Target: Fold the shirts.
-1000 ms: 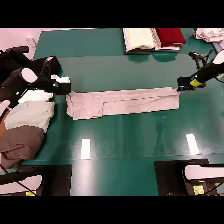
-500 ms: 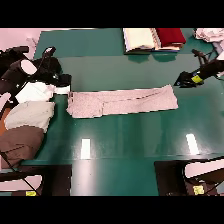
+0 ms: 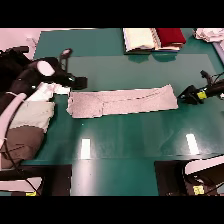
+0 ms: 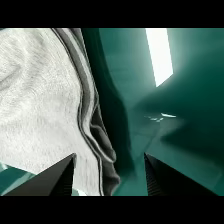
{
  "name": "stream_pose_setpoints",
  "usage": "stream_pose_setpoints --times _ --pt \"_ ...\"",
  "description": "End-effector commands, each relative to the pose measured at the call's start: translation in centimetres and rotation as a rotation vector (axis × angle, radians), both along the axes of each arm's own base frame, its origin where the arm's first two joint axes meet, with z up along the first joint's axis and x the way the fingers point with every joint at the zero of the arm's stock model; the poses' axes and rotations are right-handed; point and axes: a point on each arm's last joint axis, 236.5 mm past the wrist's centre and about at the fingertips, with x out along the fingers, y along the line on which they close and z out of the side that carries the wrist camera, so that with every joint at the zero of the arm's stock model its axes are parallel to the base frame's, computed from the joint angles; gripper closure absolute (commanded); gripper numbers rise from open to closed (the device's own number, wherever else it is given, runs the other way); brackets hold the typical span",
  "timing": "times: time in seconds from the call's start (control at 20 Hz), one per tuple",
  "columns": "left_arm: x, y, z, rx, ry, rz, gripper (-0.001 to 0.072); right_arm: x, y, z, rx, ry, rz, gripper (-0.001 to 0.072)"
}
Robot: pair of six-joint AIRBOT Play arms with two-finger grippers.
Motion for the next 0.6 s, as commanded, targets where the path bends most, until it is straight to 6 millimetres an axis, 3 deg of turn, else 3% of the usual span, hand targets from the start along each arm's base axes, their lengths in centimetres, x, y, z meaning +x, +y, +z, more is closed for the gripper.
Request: stream_pose_setpoints --times 0.0,0.1,0.2,0.35,0.55 --pt "-0.7 -6.1 -1.5 -0.051 -0.008 -0.024 0.0688 0.9 2.8 -2.0 0.046 -0.010 0.017 0.0220" --pt "-0.8 -9.2 -2.3 -0.080 -0.007 -0.050 0.0688 2.3 4.6 -1.9 0.014 -0.050 0.079 0.0390" --pt "-0.7 -11.8 -3.1 -0.094 0.011 -0.071 0.0688 3.9 6.1 -0.7 -0.010 -0.100 0.130 0.0671" --pt "-0.3 -14.9 -4.0 -0.105 0.017 -0.111 0.0688 5.7 7.8 4.0 -0.033 -0.196 0.215 0.0702" --pt "0.1 -17.5 -6.5 -0.124 0.065 -0.129 0.0688 7.5 10.9 13.2 -0.093 -0.378 0.248 0.0702"
